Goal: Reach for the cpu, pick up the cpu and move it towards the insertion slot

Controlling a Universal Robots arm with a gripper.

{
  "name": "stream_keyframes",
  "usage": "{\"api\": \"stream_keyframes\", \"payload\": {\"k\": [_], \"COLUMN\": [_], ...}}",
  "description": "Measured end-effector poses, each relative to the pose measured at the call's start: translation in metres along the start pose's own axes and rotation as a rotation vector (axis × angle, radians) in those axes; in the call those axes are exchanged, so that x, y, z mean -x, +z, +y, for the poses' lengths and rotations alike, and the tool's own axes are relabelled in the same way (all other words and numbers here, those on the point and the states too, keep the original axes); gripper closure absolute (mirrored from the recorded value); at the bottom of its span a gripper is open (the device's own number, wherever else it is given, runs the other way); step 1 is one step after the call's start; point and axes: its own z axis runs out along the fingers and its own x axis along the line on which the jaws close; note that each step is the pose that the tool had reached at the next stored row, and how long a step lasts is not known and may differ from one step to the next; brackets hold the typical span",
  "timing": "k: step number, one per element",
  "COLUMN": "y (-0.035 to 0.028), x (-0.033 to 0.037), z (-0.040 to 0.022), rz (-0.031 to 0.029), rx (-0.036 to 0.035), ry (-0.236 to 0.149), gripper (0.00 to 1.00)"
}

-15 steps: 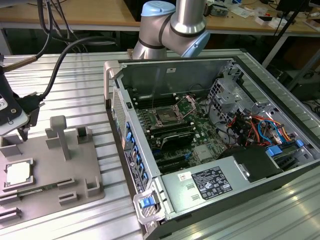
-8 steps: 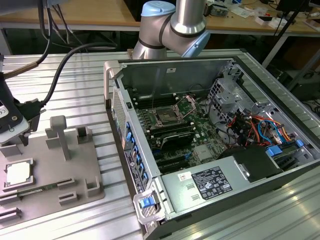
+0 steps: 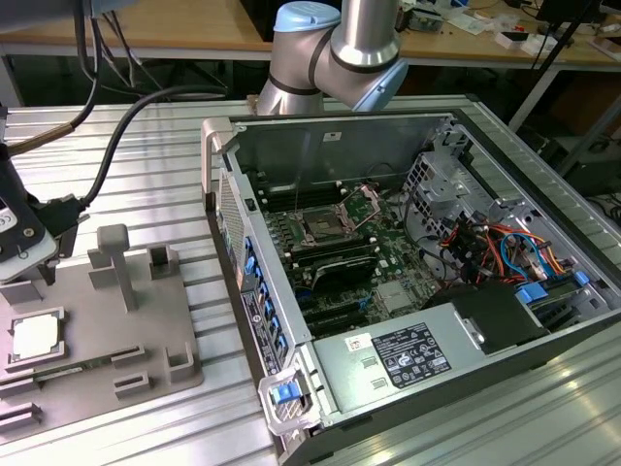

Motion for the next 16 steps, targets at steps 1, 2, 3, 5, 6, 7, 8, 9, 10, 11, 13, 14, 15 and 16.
{"api": "stream_keyframes", "payload": {"k": [1, 2, 3, 5, 6, 7, 8, 9, 10, 11, 13, 14, 15, 16], "y": [0.0000, 0.0001, 0.0003, 0.0034, 0.0056, 0.0075, 0.0105, 0.0133, 0.0153, 0.0173, 0.0222, 0.0242, 0.0266, 0.0278], "x": [0.0000, 0.0000, 0.0000, 0.0000, -0.0001, -0.0003, -0.0020, -0.0049, -0.0066, -0.0075, -0.0086, -0.0088, -0.0089, -0.0089], "z": [0.0000, 0.0000, 0.0000, -0.0003, -0.0004, -0.0006, -0.0006, -0.0008, -0.0008, -0.0009, -0.0012, -0.0014, -0.0013, -0.0014], "rz": [0.0000, 0.0000, 0.0000, -0.0001, 0.0002, 0.0002, 0.0004, 0.0005, 0.0004, 0.0002, 0.0004, 0.0003, 0.0006, 0.0007], "rx": [0.0000, 0.0000, 0.0000, 0.0001, -0.0001, 0.0000, 0.0000, 0.0000, 0.0000, 0.0000, -0.0002, -0.0002, -0.0004, -0.0008], "ry": [0.000, 0.000, 0.000, 0.000, 0.000, 0.000, 0.000, 0.000, 0.000, 0.000, 0.000, 0.000, 0.000, 0.001], "gripper": [0.47, 0.46, 0.46, 0.40, 0.40, 0.40, 0.40, 0.40, 0.40, 0.40, 0.40, 0.40, 0.40, 0.40]}}
